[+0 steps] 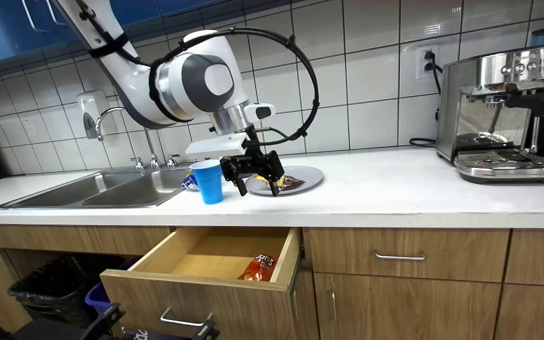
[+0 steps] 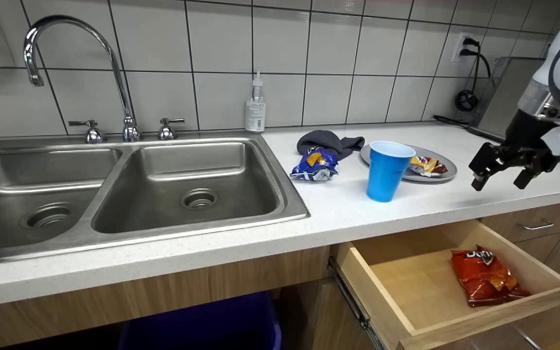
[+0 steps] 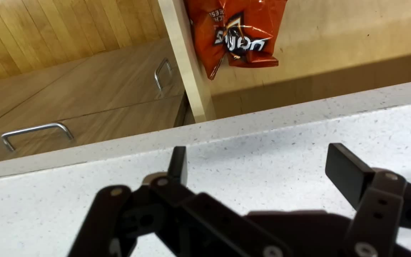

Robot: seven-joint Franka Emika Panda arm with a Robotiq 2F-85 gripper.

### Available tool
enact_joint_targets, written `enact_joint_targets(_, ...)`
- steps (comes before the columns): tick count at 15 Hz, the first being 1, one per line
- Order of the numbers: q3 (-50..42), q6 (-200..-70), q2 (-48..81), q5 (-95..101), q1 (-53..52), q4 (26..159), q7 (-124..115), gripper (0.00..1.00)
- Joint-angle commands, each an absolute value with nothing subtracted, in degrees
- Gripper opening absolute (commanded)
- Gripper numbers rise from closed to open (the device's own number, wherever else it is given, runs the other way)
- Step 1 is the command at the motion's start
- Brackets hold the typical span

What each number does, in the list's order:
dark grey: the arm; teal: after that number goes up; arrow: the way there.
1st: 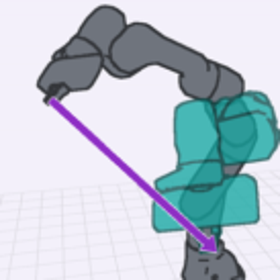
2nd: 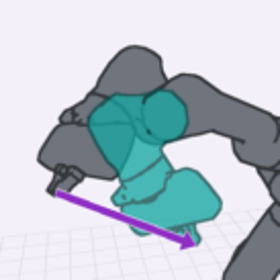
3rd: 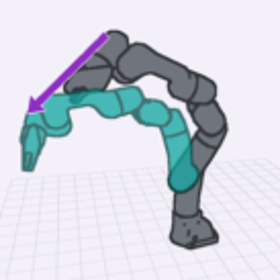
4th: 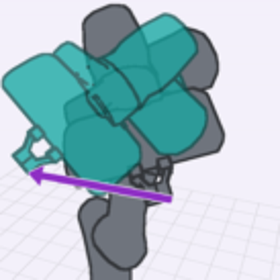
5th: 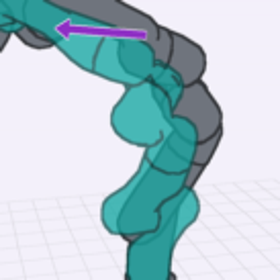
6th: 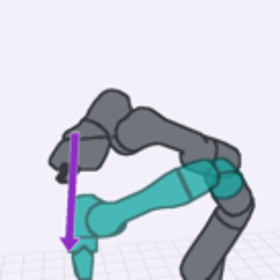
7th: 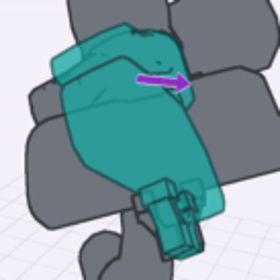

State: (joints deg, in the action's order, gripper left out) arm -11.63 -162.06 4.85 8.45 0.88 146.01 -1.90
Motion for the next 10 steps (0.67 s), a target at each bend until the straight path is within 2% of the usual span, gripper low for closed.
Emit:
enact_joint_targets(1,-10.04,-161.9,4.87,8.67,2.57,145.99,-1.92,1.0)
enact_joint_targets(10,-9.88,-161.94,5.34,8.69,2.51,146.03,-1.94,1.0)
